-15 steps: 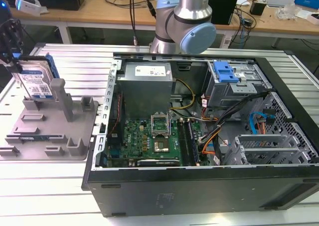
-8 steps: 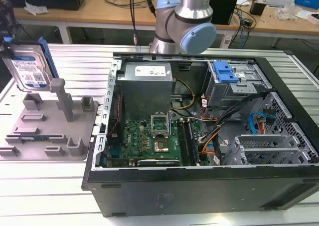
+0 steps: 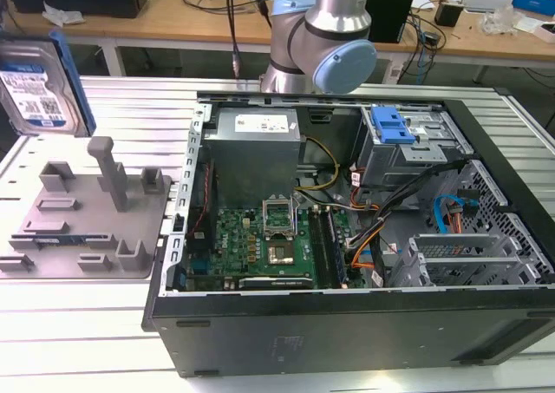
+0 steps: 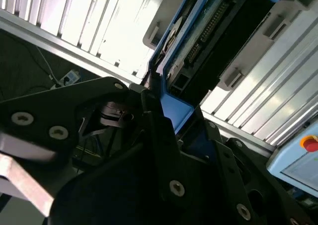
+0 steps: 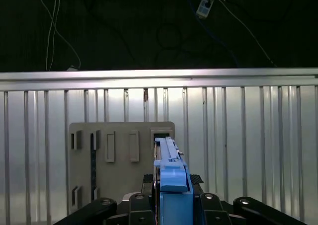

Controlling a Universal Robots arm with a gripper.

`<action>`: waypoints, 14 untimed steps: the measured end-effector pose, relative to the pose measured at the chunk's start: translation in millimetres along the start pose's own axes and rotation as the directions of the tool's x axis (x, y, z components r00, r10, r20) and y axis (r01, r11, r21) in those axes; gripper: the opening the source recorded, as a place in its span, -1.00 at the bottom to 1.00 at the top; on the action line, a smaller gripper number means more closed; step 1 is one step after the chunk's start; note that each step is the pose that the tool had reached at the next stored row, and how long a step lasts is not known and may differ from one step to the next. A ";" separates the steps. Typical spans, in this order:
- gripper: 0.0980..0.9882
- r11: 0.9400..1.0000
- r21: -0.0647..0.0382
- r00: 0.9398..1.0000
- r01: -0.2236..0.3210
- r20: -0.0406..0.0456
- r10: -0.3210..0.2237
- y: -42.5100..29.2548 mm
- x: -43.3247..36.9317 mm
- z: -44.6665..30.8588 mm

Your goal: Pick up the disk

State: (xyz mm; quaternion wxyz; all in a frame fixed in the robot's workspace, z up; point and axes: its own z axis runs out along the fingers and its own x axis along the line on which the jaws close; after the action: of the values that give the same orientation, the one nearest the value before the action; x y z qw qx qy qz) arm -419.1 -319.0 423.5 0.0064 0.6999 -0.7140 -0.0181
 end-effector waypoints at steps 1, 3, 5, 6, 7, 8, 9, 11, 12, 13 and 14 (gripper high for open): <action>-0.39 1.000 -0.002 1.000 0.000 0.000 0.000 0.2 -0.1 -5.7; -0.39 1.000 -0.006 1.000 0.000 0.000 0.000 0.6 -0.2 -16.5; -0.39 1.000 -0.010 1.000 0.000 0.000 0.000 1.1 -0.5 -31.6; -0.39 1.000 -0.012 1.000 0.000 0.000 0.000 1.3 -0.6 -38.2; -0.39 1.000 -0.015 1.000 0.000 0.000 0.000 1.7 -0.8 -48.7; -0.39 1.000 -0.017 1.000 0.000 0.000 0.000 1.9 -0.9 -55.9; -0.39 1.000 -0.018 1.000 0.000 0.000 0.000 2.1 -0.9 -60.6; -0.39 1.000 -0.021 1.000 0.000 0.000 0.000 2.6 -1.2 -73.9; -0.39 1.000 -0.021 1.000 0.000 0.000 0.000 2.6 -1.2 -75.8; -0.39 1.000 -0.021 1.000 0.000 0.000 0.000 2.6 -1.2 -76.1; -0.39 1.000 -0.021 1.000 0.000 0.000 0.000 2.6 -1.2 -76.1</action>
State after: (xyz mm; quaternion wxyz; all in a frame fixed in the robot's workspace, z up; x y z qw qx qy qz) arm -419.1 -319.0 499.6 0.0139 0.6996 -0.7139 -0.0255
